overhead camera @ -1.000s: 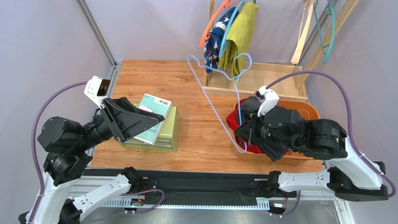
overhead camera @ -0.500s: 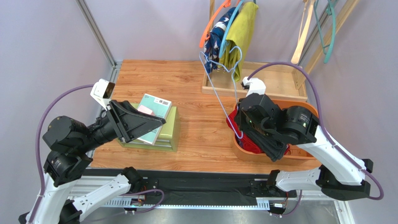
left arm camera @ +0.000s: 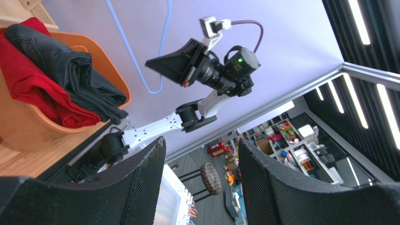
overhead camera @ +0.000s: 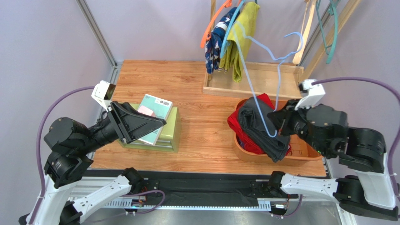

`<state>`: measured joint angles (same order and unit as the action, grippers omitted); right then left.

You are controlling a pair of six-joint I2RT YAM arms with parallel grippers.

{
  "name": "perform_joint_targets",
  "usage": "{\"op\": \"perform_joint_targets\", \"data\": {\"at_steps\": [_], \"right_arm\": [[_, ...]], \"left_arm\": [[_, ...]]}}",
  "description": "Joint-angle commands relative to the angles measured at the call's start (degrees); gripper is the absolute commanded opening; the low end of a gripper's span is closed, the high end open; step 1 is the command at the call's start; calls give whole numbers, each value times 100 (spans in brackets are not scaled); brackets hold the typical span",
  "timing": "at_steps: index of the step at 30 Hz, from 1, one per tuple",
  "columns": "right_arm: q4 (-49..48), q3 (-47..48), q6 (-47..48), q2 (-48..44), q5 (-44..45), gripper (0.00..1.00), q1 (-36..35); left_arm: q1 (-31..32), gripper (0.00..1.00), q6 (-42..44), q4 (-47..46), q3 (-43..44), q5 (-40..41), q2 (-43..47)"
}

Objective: Remove the trousers from the hanger
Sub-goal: Hang the hanger back to the clothesline with the right arm

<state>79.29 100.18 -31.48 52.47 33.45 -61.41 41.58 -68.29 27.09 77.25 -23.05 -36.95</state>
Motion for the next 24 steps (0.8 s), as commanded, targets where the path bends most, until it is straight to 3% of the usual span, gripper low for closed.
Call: {"op": "perform_joint_targets", "data": {"at_steps": [1, 7, 16, 24], "right_arm": [[737, 572, -332, 413, 1233, 0, 15], [782, 625, -237, 993, 1498, 0, 708], [-299, 1117, 1012, 2161, 250, 0, 2825], [-835, 2285, 1768, 3445, -216, 0, 3916]], "left_arm": [[-19, 63, -175, -388, 132, -357, -374], [-19, 63, -149, -354, 159, -411, -427], [-19, 63, -219, -90, 10, -446, -173], [-19, 63, -255, 165, -96, -262, 170]]}}
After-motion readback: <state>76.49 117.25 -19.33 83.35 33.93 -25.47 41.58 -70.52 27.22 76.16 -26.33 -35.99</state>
